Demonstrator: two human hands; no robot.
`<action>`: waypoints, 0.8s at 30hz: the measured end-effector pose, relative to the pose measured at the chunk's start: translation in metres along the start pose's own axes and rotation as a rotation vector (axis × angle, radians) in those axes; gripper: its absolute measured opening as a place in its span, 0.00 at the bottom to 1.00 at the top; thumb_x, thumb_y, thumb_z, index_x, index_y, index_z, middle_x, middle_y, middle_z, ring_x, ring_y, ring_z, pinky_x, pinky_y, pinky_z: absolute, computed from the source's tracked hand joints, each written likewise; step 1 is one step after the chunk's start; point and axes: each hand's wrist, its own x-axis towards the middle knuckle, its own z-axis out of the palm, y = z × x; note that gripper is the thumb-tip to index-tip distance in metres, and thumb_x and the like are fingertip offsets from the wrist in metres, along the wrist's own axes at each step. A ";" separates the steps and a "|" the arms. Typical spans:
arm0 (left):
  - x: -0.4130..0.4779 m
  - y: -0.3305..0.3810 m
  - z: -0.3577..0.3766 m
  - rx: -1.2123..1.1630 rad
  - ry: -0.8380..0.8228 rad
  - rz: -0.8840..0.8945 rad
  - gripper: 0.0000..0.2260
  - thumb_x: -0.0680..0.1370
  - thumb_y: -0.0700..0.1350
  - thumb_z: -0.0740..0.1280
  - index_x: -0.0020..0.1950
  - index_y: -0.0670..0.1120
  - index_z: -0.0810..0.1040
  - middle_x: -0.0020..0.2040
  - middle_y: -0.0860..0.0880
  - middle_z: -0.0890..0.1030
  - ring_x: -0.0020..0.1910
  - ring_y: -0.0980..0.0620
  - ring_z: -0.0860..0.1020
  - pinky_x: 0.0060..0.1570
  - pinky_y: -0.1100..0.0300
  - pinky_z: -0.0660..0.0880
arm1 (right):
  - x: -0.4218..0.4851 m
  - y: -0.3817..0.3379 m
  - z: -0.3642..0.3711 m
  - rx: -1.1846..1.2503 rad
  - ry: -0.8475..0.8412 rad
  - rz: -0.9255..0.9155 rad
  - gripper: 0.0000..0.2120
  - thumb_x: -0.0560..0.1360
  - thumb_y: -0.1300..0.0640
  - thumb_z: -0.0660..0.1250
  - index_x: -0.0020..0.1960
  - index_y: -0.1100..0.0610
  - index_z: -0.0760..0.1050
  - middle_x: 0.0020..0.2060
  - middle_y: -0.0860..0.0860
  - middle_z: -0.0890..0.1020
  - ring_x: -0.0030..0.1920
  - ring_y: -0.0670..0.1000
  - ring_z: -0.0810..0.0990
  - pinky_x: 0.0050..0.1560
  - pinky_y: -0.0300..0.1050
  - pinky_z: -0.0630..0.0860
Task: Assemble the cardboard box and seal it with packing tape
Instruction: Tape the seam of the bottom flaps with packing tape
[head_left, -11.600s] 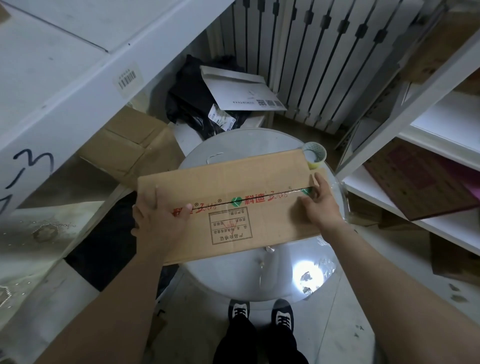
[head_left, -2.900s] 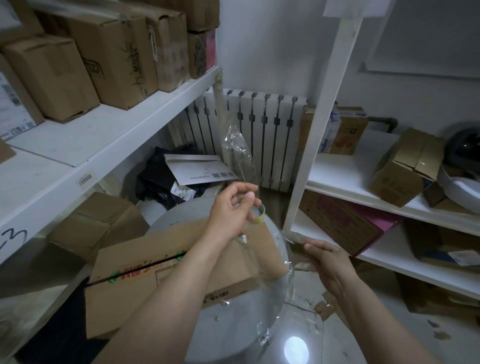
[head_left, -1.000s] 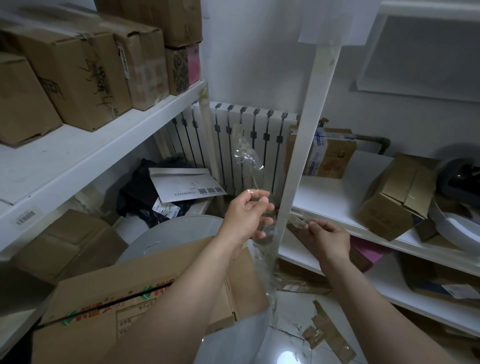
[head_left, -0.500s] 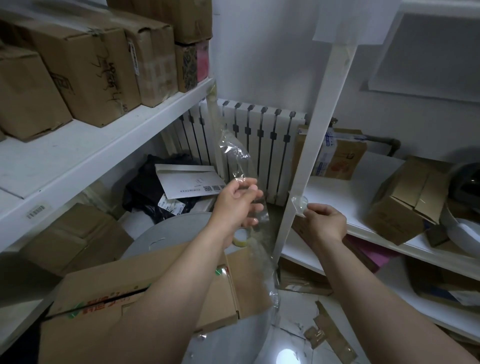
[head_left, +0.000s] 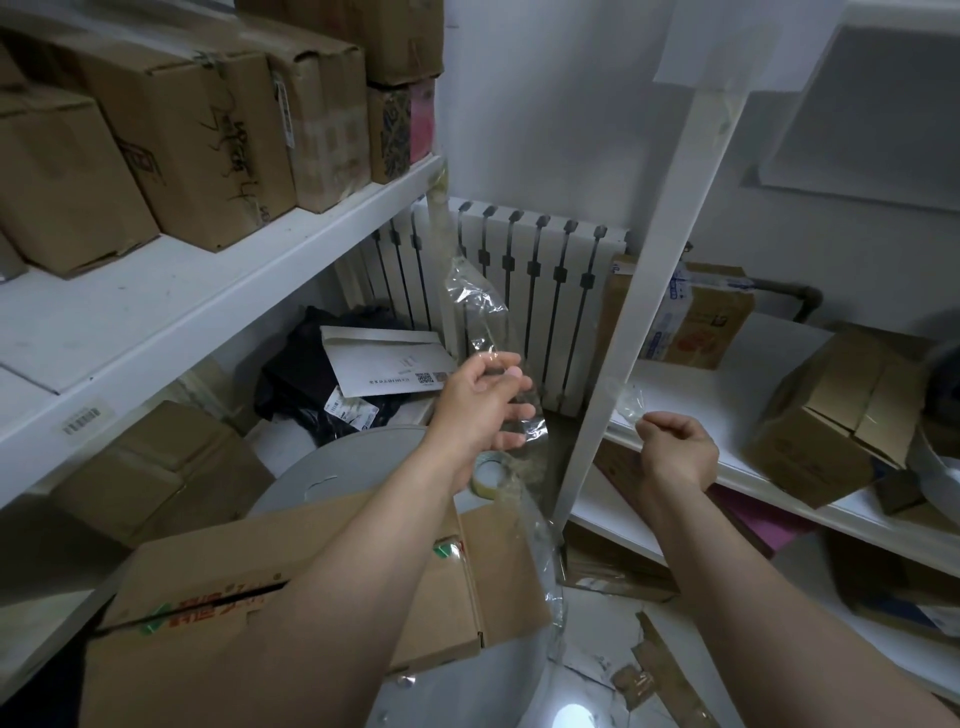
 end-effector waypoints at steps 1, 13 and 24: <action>0.000 0.000 0.001 -0.003 -0.001 -0.001 0.09 0.82 0.44 0.63 0.61 0.49 0.75 0.54 0.48 0.81 0.41 0.54 0.81 0.34 0.60 0.79 | 0.000 0.000 0.000 0.007 -0.002 0.009 0.06 0.74 0.64 0.70 0.47 0.55 0.81 0.45 0.51 0.82 0.46 0.49 0.80 0.31 0.33 0.69; 0.005 -0.001 0.012 -0.010 0.016 -0.007 0.08 0.82 0.44 0.63 0.60 0.50 0.76 0.54 0.48 0.82 0.43 0.52 0.81 0.35 0.59 0.79 | 0.008 0.000 -0.001 0.041 -0.100 0.012 0.06 0.75 0.66 0.69 0.48 0.57 0.78 0.42 0.52 0.79 0.38 0.47 0.77 0.33 0.36 0.74; 0.012 -0.013 0.027 -0.017 -0.004 -0.043 0.08 0.81 0.44 0.63 0.60 0.49 0.76 0.55 0.47 0.82 0.42 0.53 0.81 0.32 0.60 0.79 | 0.025 0.013 -0.005 0.050 -0.067 0.121 0.07 0.77 0.64 0.67 0.54 0.56 0.78 0.47 0.53 0.79 0.40 0.49 0.80 0.42 0.42 0.81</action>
